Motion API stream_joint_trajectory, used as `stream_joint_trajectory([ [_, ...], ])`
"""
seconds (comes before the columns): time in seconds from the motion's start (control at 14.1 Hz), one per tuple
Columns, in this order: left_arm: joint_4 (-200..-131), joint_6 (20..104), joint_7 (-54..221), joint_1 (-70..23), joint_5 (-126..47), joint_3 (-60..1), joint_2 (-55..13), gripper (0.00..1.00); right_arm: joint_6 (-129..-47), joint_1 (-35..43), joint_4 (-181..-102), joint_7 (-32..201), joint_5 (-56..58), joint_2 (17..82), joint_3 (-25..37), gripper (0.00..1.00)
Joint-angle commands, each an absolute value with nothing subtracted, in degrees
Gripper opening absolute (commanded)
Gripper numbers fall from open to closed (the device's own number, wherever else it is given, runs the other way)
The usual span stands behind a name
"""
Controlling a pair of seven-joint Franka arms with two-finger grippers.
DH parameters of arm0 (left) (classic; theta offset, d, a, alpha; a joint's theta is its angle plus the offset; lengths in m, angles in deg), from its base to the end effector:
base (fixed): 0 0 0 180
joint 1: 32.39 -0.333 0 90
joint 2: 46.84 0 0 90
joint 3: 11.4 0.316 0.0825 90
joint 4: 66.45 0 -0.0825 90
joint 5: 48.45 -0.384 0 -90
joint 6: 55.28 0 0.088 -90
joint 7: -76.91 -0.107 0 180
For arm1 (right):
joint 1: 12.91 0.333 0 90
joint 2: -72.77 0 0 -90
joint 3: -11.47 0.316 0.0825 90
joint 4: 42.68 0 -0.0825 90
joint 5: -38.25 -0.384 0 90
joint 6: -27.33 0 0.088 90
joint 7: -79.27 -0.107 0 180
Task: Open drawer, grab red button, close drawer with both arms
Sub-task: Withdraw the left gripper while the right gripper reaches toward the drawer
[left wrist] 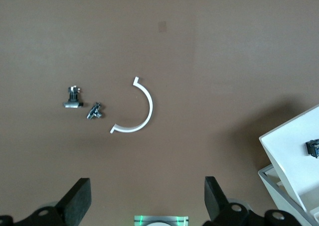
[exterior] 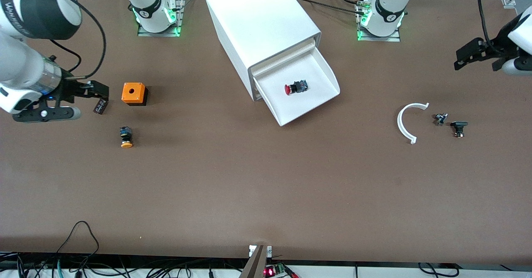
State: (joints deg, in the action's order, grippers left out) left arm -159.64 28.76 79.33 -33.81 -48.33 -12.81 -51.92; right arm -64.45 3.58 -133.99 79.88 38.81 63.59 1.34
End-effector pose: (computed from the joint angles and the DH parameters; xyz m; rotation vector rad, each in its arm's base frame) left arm 0.5155 -0.0008 0.6372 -3.1373 -0.0666 0.1115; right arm 0.5905 0.0715 0.5253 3.0820 0.1895 -0.2281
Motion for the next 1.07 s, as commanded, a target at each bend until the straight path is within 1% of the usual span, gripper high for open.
stream_joint_trajectory([
  [0.0,-161.4,27.7,84.4,-33.4,-49.9,-12.3,-54.6,1.0,-64.9,5.5,-133.1,79.9,31.7,63.3,0.8,1.0],
  [0.14,-161.5,28.0,85.3,-33.3,-49.9,-12.3,-54.6,1.0,-66.1,5.6,-133.0,80.3,25.4,62.2,0.9,1.0],
  [0.28,-161.5,28.9,85.3,-33.3,-49.9,-12.1,-54.4,1.0,-67.9,7.4,-131.9,80.4,24.9,60.1,1.5,1.0],
  [0.5,-161.5,29.4,85.3,-33.3,-49.9,-12.1,-54.5,1.0,-69.1,14.7,-127.3,79.4,28.0,54.3,2.1,1.0],
  [0.64,-161.5,29.4,85.3,-33.1,-49.8,-12.1,-54.5,1.0,-72.4,19.0,-124.8,79.4,27.4,51.8,2.1,1.0],
  [0.78,-161.5,29.4,85.3,-32.7,-49.8,-11.8,-54.4,1.0,-78.3,21.9,-121.4,80.4,26.7,48.8,5.1,1.0],
  [1.0,-161.5,29.4,85.3,-32.7,-49.8,-11.8,-54.5,1.0,-82.7,22.9,-116.8,86.5,27.1,45.0,11.2,1.0],
])
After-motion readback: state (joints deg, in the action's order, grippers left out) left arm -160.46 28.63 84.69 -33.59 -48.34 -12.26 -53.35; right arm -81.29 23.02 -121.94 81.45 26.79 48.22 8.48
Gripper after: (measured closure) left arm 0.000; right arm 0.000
